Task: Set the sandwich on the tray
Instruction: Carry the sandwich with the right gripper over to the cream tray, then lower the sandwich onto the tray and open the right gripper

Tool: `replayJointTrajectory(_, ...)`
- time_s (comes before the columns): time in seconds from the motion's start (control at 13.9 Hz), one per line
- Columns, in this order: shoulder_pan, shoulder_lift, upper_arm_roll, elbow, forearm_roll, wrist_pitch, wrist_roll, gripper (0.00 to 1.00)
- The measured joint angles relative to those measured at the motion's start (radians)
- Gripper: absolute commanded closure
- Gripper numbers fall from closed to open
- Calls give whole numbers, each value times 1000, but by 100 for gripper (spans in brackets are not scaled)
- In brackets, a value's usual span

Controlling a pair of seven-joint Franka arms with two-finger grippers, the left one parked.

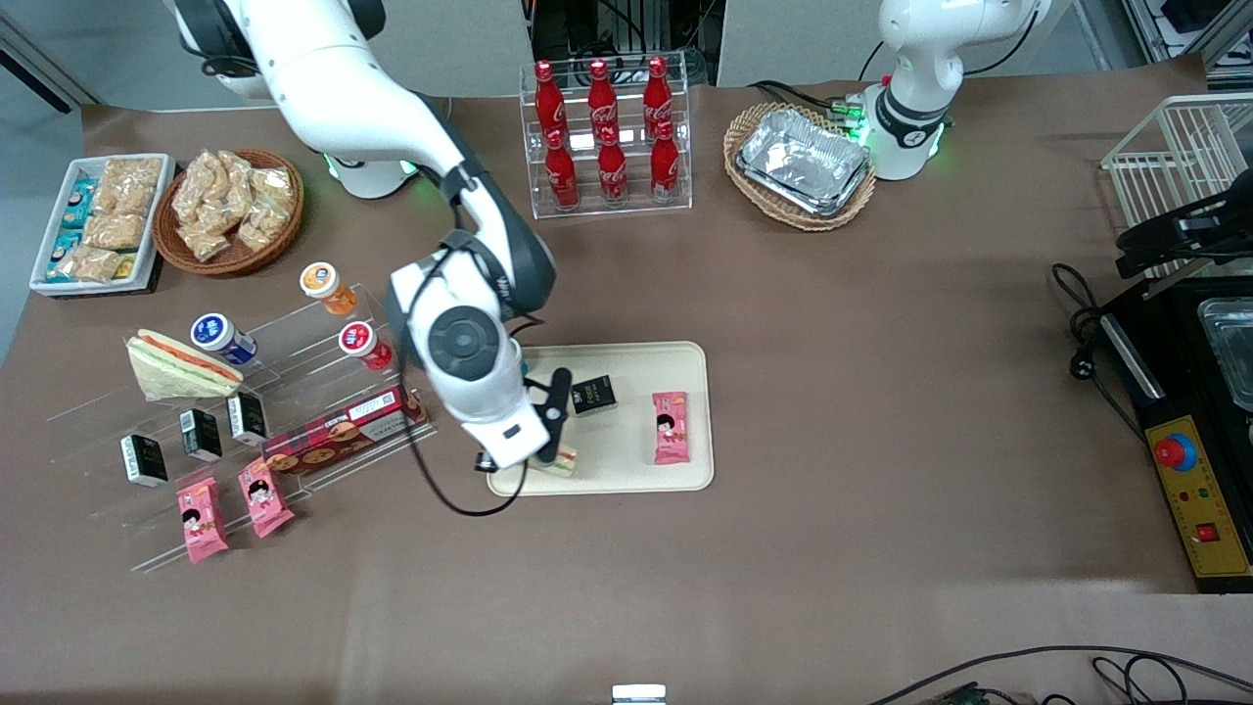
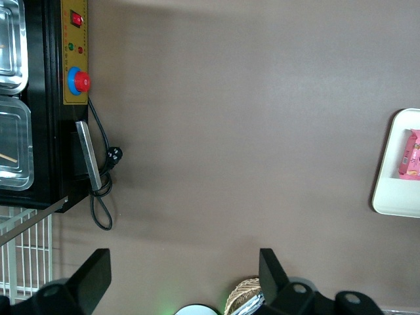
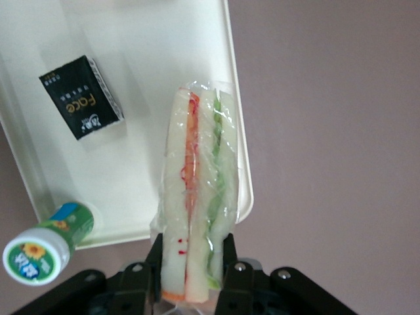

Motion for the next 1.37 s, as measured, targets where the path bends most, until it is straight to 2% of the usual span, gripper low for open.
replayJointTrajectory(0.22,36,38,1,-1,-16,51,-4,62)
replayJointTrajectory(0.5,61,72,25,-2,-102,92,-15,60)
replayJointTrajectory(0.58,65,77,38,-2,-123,97,-15,53)
replayJointTrajectory(0.86,73,100,57,-3,-141,145,-16,48)
replayJointTrajectory(0.94,72,110,57,-4,-141,171,-16,29)
replayJointTrajectory(1.08,66,133,57,-7,-140,214,-14,0)
replayJointTrajectory(1.37,47,145,56,-5,-87,232,-12,0)
